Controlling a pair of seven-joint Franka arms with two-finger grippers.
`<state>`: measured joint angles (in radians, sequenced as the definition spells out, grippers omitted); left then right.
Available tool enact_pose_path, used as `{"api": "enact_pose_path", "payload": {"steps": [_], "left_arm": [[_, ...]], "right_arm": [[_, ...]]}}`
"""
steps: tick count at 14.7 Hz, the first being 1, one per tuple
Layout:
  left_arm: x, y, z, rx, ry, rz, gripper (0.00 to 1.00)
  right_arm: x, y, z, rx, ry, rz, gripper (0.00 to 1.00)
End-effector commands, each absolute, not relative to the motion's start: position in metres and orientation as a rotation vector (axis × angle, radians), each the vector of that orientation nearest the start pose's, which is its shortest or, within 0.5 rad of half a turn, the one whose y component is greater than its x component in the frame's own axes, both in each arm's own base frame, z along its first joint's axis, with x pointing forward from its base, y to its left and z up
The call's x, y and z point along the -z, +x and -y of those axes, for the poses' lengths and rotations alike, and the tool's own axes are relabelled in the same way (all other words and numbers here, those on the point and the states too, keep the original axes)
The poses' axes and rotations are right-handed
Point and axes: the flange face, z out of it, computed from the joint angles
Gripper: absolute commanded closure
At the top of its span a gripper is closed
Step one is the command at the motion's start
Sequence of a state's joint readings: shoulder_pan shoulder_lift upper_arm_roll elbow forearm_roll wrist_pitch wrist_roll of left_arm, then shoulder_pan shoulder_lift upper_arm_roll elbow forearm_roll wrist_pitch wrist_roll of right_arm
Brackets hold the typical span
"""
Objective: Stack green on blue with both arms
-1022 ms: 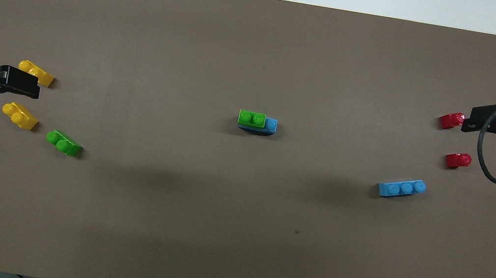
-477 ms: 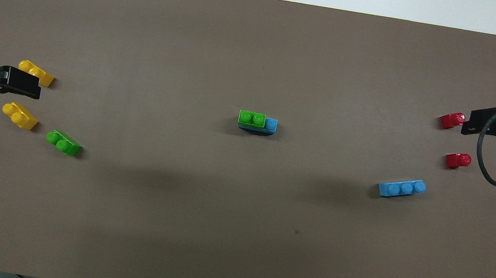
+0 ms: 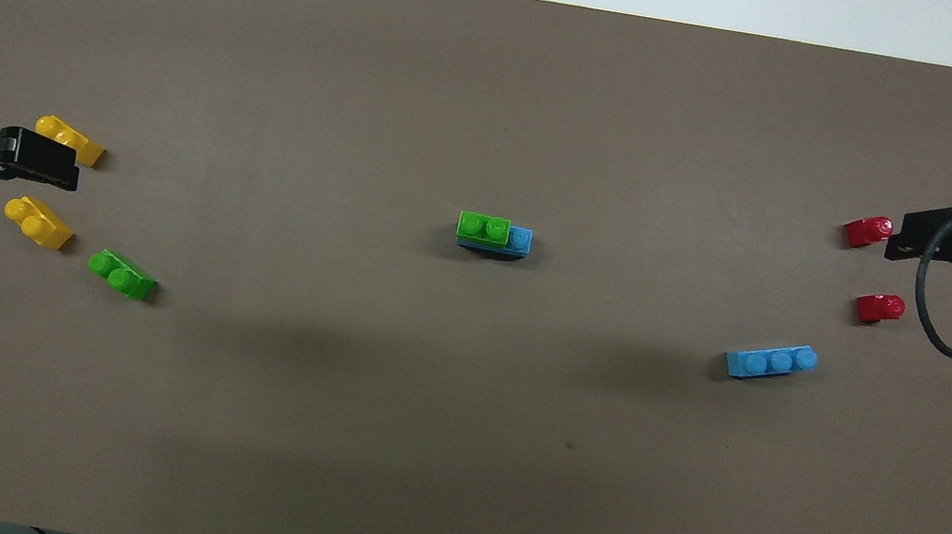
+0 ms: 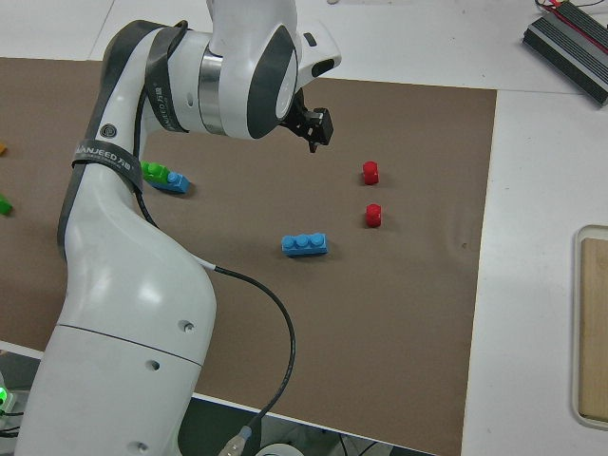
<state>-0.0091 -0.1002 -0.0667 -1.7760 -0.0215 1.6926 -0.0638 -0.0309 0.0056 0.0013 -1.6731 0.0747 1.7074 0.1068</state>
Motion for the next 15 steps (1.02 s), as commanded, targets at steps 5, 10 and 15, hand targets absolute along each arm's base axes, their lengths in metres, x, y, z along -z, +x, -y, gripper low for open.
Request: {"api": "enact_pose_path", "payload": {"steps": [5,10,15], "left_arm": [[-0.5938,0.5193,0.0443,0.019,-3.169,-0.027,0.00],[-0.5938,0.5193,0.0452,0.019,-3.169,-0.030,0.00],[-0.5938,0.5192,0.0460,0.019,-3.169,-0.032,0.00]], "right_arm": [[-0.5967,0.5612,0.0141,0.007,-3.117,-0.096,0.01],[-0.5967,0.5612,0.0134,0.007,-3.119,-0.089,0.01],[-0.5974,0.5606,0.0154,0.007,-3.148,-0.065,0.01]]}}
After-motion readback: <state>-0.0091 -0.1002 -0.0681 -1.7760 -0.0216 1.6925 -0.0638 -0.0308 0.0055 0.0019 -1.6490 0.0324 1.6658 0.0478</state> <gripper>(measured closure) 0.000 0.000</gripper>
